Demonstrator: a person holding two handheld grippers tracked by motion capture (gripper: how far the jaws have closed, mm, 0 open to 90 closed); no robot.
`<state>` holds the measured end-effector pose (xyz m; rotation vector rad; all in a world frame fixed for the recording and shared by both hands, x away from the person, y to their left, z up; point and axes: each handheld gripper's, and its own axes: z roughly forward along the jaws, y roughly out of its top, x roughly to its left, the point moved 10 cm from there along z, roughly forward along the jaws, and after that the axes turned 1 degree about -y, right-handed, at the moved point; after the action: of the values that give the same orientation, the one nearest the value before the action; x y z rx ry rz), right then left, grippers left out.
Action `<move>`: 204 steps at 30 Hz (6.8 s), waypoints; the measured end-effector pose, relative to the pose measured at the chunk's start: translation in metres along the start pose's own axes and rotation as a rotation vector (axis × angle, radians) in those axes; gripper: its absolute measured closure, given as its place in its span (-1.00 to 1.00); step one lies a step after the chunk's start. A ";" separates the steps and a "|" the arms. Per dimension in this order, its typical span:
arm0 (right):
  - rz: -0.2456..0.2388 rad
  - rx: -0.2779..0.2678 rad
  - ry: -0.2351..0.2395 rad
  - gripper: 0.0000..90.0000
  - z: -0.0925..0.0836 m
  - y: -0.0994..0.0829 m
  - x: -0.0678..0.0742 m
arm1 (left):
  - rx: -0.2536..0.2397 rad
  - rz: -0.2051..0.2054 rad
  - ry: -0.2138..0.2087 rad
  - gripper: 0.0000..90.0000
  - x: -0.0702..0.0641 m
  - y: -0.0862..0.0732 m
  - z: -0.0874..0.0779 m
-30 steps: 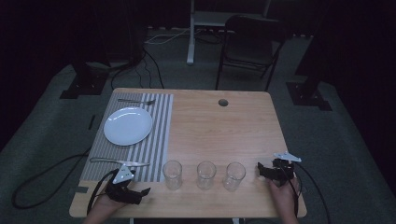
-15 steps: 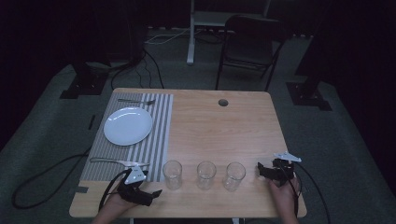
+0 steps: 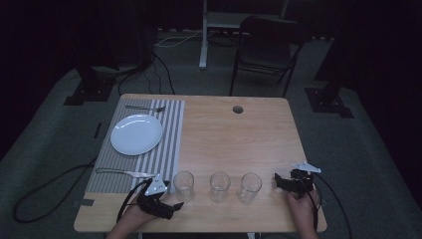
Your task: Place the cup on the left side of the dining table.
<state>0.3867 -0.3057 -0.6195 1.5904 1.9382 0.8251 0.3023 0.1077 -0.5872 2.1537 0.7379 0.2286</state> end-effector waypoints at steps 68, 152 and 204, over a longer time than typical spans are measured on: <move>0.000 0.000 0.000 -0.73 0.000 0.000 0.000 | -0.247 0.057 0.072 -0.35 -0.011 0.053 0.003; 0.000 -0.001 -0.001 -0.72 0.000 0.000 0.000 | -0.277 -0.226 0.496 -0.36 0.150 0.061 -0.046; 0.001 0.000 -0.001 -0.72 0.000 0.000 0.000 | -0.103 -0.332 0.490 -0.91 0.146 0.012 -0.053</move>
<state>0.3866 -0.3058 -0.6195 1.5919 1.9372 0.8249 0.4052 0.2212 -0.5564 1.8558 1.3153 0.6136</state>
